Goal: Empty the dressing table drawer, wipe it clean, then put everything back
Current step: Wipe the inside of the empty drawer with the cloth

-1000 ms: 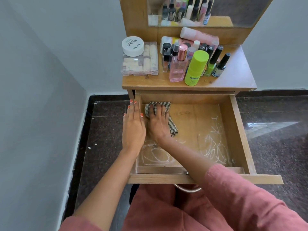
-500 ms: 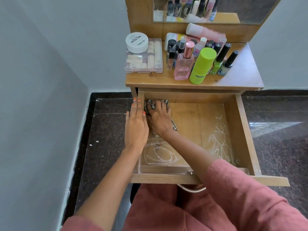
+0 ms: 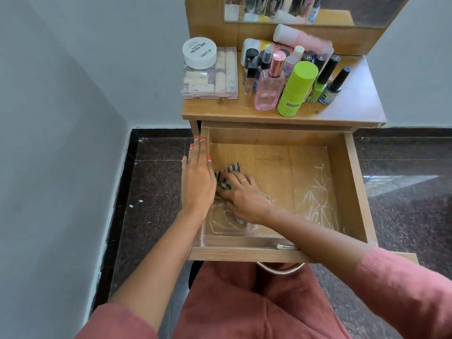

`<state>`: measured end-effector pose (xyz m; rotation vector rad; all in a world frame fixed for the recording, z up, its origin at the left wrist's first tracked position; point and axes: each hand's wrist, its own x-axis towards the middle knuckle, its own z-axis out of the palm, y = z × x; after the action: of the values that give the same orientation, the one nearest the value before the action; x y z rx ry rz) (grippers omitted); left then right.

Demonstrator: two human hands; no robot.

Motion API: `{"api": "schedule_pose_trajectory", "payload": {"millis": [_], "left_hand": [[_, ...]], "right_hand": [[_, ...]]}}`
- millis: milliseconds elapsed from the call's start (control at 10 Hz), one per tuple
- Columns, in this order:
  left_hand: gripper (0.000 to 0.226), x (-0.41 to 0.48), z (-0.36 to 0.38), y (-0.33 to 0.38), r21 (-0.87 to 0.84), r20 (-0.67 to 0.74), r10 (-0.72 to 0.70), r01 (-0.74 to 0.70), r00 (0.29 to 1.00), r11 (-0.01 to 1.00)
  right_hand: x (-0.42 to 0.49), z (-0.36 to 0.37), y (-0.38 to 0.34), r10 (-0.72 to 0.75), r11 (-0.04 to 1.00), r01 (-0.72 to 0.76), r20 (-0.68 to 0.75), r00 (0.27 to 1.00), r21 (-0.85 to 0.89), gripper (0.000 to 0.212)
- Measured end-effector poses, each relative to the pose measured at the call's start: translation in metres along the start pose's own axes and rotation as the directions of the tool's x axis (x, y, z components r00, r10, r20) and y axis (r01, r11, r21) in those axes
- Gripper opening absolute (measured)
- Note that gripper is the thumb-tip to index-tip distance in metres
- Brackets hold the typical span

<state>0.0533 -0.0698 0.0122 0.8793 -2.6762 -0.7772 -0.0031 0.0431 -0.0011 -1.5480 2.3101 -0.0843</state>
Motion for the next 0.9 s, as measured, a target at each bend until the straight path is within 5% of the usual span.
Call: {"api": "schedule_pose_trajectory", "payload": {"millis": [200, 400, 900], "left_hand": [[0.045, -0.001, 0.000, 0.001, -0.005, -0.008, -0.008, 0.008, 1.000, 1.000], [0.045, -0.001, 0.001, 0.001, -0.008, -0.014, -0.003, 0.002, 1.000, 1.000], [0.045, 0.000, 0.000, 0.000, -0.014, -0.003, -0.007, 0.007, 1.000, 1.000]], "right_hand": [[-0.019, 0.003, 0.003, -0.219, 0.965, 0.241, 0.183, 0.958, -0.104, 0.049], [-0.012, 0.012, 0.014, -0.241, 0.929, 0.259, 0.102, 0.965, -0.265, 0.051], [0.052, -0.012, 0.020, 0.138, 0.990, -0.139, -0.077, 0.987, -0.007, 0.053]]}}
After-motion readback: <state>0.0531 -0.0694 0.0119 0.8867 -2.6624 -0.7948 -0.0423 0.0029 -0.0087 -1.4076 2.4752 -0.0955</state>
